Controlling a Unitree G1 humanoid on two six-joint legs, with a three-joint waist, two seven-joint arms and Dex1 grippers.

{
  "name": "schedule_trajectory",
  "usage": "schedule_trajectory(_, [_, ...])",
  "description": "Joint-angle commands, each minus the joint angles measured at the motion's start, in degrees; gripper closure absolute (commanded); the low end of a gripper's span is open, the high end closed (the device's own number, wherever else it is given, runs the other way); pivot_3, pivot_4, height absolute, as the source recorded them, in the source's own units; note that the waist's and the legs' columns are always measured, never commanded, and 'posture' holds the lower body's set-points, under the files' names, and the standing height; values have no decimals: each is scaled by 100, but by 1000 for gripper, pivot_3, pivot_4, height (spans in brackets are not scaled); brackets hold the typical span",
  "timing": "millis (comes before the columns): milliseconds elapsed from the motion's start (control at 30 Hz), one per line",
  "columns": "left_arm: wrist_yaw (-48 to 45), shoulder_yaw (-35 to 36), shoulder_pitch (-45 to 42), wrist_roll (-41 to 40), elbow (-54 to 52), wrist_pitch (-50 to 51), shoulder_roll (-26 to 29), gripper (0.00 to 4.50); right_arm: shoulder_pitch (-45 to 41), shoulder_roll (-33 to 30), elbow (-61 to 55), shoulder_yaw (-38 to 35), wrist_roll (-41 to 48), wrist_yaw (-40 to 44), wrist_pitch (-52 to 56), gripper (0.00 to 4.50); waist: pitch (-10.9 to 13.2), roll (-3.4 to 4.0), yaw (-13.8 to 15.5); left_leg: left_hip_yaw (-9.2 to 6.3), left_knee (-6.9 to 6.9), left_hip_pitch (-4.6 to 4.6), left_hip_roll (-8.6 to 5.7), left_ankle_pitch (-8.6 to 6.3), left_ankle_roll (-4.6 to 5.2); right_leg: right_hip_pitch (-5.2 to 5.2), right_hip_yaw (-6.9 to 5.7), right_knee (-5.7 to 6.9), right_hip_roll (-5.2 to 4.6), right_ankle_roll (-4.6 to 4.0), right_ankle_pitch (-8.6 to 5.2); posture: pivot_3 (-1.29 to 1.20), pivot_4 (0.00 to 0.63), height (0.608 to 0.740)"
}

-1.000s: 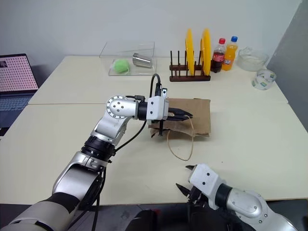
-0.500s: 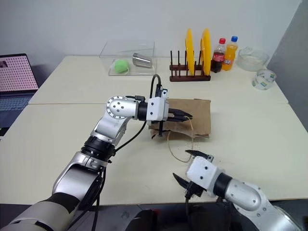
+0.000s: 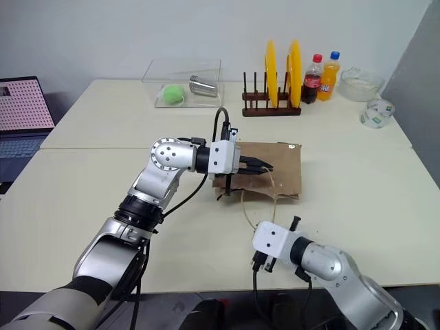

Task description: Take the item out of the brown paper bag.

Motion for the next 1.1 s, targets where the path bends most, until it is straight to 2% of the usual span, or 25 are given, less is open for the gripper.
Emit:
schedule_trajectory(33, [293,206,-429,0,105,102,-78,4500,-88,-11,5,322,-461,109,79,4469,0,0,3,1,0,0,0,0,0,0,0,0,0,0,0,0,150,740])
schedule_trajectory(167, [614,335,-890,47,588,238,-154,4500,-167,-279,206,769,-1148,355,202,4469,0,0,4,0,1,-1,-3,0,0,0,-1,-1,-1,1,0,0,150,740])
schedule_trajectory(400, [1016,432,-1604,206,1666,40,-162,4500,-183,-54,393,888,-1557,640,328,4469,0,0,-2,0,1,-1,-2,0,0,-1,-1,-1,-1,2,-1,0,150,740])
schedule_trajectory(733, [1324,671,-2289,306,2677,-247,-208,4500,-11,90,477,897,-1952,958,275,4469,-3,-4,-5,-2,0,3,-2,0,-1,1,-3,0,-1,2,-1,0,150,740])
schedule_trajectory(900, [1263,777,-2422,259,2863,-305,-242,4500,78,406,483,530,-1928,846,332,4469,-3,-5,-11,-2,0,2,-2,0,-1,1,-3,0,-1,2,-1,0,150,740])
schedule_trajectory(1000, [1046,764,-2294,205,2713,-320,-271,4500,93,730,497,186,-1944,604,318,3839,-4,-6,-27,-2,0,3,-1,1,-1,1,-2,2,0,2,-1,0,150,740])
schedule_trajectory(1100, [909,780,-2198,172,2579,-288,-296,4500,184,973,425,-25,-1912,519,294,2862,-4,-6,-33,-2,0,3,-2,1,-2,0,-2,4,0,1,0,0,150,740])
